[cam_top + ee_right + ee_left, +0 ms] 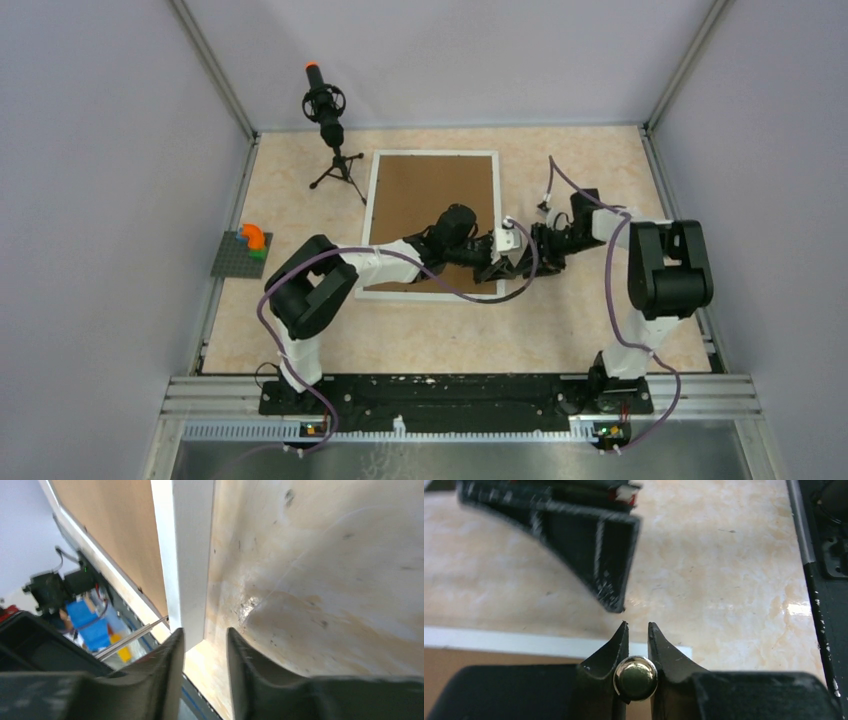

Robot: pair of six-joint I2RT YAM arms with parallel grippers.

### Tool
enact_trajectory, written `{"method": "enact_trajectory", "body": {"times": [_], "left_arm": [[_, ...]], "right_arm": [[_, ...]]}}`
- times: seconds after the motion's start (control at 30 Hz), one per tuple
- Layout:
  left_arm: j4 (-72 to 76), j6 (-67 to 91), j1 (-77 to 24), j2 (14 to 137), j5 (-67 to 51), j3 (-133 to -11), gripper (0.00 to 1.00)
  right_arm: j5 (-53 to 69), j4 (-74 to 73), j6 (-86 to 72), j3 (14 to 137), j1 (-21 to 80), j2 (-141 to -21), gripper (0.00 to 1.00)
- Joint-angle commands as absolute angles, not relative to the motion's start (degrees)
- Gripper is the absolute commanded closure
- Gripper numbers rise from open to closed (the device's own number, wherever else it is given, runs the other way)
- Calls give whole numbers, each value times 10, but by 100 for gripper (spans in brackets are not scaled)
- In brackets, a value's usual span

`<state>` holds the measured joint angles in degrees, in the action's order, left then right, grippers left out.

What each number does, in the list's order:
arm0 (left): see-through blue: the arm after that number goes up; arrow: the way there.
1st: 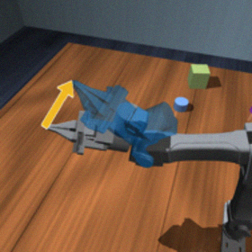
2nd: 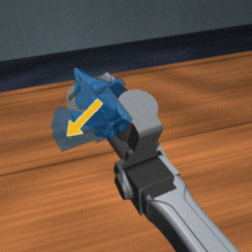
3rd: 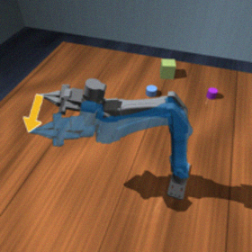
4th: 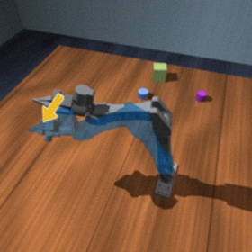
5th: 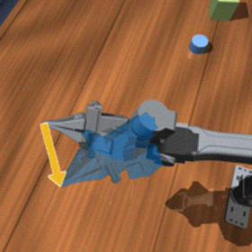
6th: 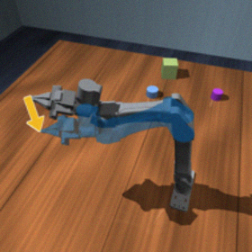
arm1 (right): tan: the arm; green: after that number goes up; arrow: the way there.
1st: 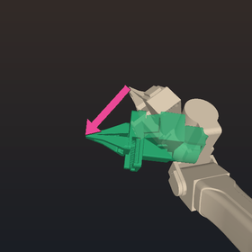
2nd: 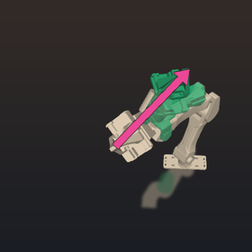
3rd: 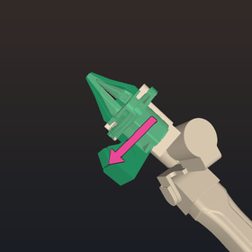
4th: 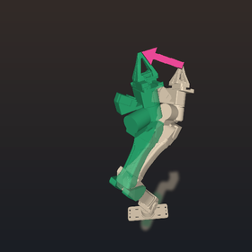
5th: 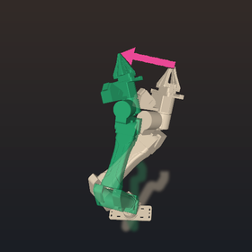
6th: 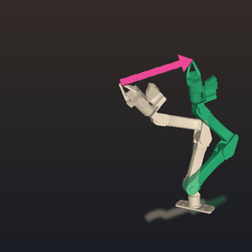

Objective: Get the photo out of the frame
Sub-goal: Release the photo frame item from the photo frame.

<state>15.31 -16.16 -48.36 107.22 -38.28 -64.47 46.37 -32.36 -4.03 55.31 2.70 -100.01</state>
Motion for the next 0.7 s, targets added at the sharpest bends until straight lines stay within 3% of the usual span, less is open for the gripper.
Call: {"method": "enact_trajectory", "body": {"times": [0.0,0.37,0.67], "left_arm": [[102,-126,-447,1013,-388,-684,100],[63,-90,-382,936,-375,-654,100],[62,-72,-355,908,-353,-628,100]], "right_arm": [[422,-301,-65,565,47,-927,42],[298,-313,-97,560,178,-907,32],[217,-319,-110,577,240,-958,37]]}}
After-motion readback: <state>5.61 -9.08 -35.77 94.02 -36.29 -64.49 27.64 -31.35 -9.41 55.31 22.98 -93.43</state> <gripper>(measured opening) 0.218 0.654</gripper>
